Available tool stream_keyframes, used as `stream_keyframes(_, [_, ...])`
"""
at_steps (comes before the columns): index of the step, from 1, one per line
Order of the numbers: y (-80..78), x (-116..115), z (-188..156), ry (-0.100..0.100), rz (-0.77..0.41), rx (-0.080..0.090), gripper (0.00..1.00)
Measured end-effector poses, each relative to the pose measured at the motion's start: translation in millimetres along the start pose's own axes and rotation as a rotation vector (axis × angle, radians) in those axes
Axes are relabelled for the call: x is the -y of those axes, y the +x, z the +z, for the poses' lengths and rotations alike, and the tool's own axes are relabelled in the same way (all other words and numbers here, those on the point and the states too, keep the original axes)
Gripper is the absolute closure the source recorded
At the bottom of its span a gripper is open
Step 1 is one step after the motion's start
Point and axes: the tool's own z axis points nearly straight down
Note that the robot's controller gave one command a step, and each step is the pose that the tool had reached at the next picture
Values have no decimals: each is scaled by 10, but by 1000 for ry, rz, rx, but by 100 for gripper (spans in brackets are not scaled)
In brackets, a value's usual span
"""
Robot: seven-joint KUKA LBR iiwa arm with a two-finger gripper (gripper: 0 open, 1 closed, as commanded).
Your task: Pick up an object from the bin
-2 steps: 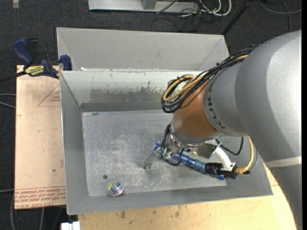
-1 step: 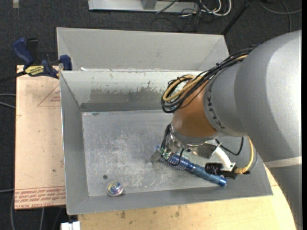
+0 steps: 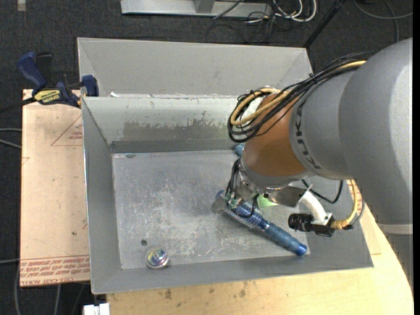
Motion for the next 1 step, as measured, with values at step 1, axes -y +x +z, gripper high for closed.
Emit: stream_keyframes(1, [2, -2, -13, 3, -1, -2, 100])
